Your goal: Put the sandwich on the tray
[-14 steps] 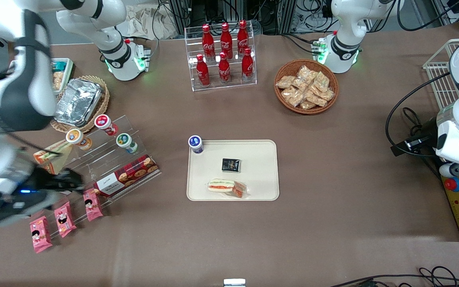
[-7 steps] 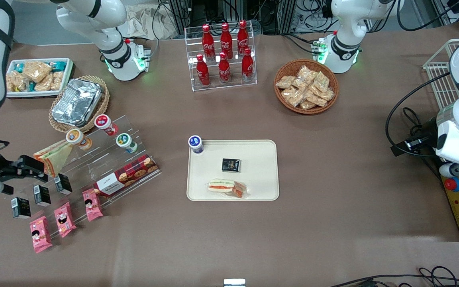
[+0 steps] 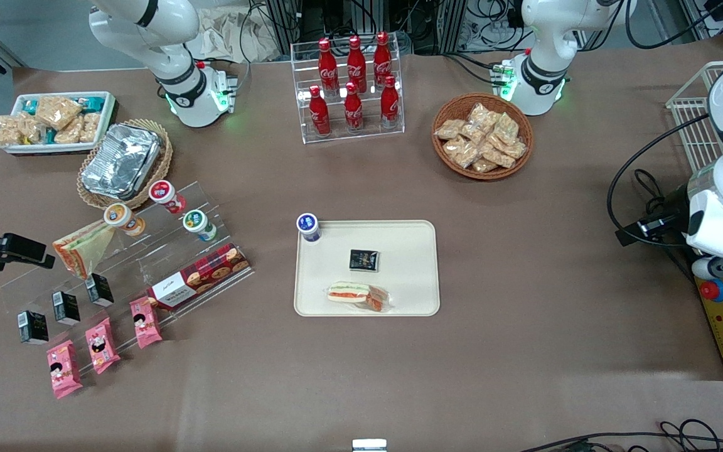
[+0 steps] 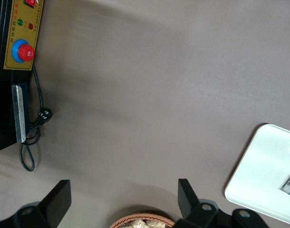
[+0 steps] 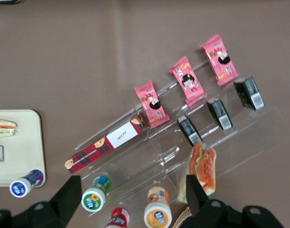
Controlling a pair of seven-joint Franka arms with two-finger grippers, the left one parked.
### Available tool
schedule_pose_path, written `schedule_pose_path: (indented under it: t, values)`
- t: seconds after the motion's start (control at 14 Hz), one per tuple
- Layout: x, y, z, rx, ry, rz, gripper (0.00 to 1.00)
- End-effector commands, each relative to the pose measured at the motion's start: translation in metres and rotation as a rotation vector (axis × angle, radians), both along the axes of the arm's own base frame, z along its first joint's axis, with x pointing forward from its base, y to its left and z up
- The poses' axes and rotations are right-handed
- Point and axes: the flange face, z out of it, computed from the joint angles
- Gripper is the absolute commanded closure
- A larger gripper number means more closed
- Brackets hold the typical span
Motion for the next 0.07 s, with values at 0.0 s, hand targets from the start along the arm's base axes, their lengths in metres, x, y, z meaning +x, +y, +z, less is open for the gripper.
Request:
schedule_pose_path:
  t: [0.0]
  values:
    - [-0.009,-0.0109,0.0062,0.029,0.01,-0.052,0.02]
